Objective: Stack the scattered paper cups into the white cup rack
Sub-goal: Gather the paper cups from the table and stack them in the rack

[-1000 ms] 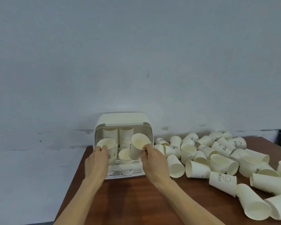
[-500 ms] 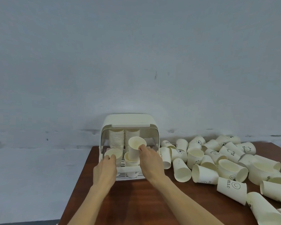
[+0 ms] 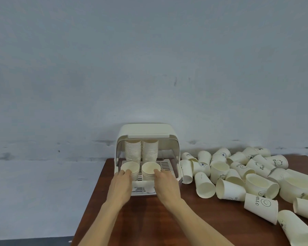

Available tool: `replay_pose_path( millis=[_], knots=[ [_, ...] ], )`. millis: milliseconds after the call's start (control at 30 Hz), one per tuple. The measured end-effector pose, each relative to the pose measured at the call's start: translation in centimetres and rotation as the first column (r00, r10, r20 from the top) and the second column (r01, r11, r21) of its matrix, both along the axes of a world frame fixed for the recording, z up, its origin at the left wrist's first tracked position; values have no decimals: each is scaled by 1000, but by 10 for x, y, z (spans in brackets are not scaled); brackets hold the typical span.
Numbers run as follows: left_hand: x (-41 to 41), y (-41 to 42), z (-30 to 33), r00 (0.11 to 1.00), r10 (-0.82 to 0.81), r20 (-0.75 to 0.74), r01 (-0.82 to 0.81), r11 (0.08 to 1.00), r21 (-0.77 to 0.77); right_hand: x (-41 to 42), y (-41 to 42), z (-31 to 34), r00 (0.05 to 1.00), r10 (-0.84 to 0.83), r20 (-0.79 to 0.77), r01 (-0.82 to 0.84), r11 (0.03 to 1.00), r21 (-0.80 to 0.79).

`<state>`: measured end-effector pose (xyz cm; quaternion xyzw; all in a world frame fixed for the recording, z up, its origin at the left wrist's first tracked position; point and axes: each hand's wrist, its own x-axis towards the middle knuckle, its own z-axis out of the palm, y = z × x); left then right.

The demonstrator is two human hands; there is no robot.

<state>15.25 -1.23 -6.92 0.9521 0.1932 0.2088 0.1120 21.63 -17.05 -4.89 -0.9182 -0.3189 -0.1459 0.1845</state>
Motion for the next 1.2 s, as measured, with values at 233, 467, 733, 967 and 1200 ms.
replay_pose_path(
  millis=[233,467,733,967,1200],
  knots=[
    [-6,-1,-4,999,-39,-30,41,998,54,-6,3,-12,999,8,31,-7,1000,-24],
    [-23,-32,-1,998,15,-63,-19,998,-59,-17,-19,-18,997,25,-67,-20,997,73],
    [-24,-109,-7,993,-110,-49,107,992,-60,-18,-76,-11,1000,-1,-18,4,993,115],
    [-8,-165,8,969,-247,13,247,969,27,-17,-134,9,997,-69,-22,71,987,143],
    [6,-217,13,938,-346,15,344,936,71,-20,-197,8,977,-206,-63,214,959,186]
  ],
)
